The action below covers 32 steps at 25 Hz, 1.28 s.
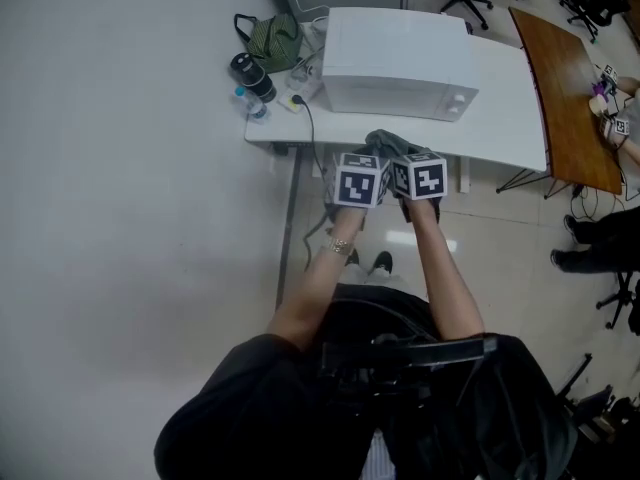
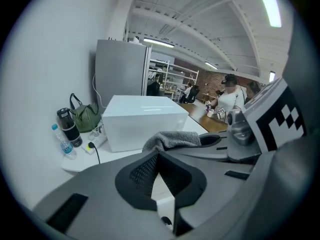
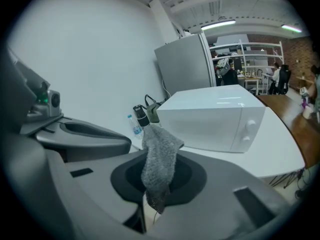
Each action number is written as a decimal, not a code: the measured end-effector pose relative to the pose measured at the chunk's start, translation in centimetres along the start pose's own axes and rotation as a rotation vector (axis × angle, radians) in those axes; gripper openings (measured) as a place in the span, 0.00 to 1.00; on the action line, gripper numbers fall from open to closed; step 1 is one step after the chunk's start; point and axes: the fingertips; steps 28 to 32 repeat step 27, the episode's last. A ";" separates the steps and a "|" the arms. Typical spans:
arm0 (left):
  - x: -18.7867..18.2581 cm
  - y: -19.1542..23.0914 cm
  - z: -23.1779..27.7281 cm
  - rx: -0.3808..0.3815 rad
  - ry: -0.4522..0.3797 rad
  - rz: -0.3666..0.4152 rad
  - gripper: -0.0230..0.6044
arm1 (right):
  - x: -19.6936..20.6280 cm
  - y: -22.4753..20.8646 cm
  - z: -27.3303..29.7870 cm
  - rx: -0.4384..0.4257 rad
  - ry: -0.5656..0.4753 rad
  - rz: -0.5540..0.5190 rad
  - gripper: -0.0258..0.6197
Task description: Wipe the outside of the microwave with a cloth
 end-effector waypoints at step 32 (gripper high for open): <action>-4.8 0.3 -0.9 0.062 -0.113 0.036 0.03 | -4.8 2.9 -1.9 0.006 -0.077 -0.062 0.09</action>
Point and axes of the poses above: the fingertips, and each gripper's own axes: z forward along the fingers, y to its left, x out of its underside, and after that the axes turned 6 degrees about -x, right-handed
